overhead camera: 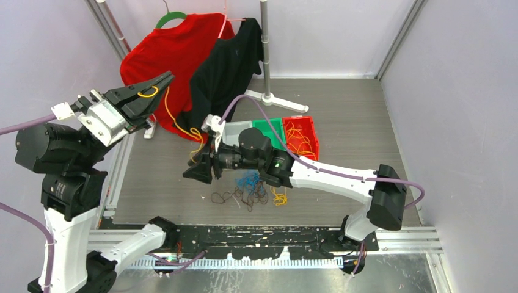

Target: Untangle the cables

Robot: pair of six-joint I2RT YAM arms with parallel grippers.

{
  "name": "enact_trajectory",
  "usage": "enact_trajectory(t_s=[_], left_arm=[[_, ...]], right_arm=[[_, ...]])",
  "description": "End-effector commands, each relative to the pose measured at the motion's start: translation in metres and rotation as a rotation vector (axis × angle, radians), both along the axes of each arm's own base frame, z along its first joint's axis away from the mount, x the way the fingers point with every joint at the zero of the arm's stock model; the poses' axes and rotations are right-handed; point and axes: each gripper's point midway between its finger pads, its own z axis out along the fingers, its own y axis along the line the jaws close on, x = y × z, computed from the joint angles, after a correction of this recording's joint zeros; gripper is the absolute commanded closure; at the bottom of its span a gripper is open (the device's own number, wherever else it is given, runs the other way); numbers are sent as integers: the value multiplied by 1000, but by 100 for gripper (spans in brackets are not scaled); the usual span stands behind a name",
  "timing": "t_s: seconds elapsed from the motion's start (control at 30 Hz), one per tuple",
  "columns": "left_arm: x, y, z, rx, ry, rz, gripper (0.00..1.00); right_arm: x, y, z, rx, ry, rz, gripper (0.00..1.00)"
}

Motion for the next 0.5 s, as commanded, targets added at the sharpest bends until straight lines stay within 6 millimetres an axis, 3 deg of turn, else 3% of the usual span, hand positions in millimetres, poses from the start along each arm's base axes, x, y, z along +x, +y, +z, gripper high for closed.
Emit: enact_trajectory(t_s=[0.0,0.07,0.1,0.33,0.47], left_arm=[[-10,2,9,-16,-14,-18,100],[-10,2,8,-22,-1,-21,100],[-11,2,7,-23,7,-20,100],[-7,6,-26,-29,123,-2,100],[-7,-10,-86,19,323,-95,96]], right_arm=[[27,-2,45,116,-55,-109,65],[33,-4,49,128,-53,-138,95],[36,-6,50,130,-56,-158,98],[63,-42,68,171,-54,-296,99],[81,-75,90,243,-16,-354,99]])
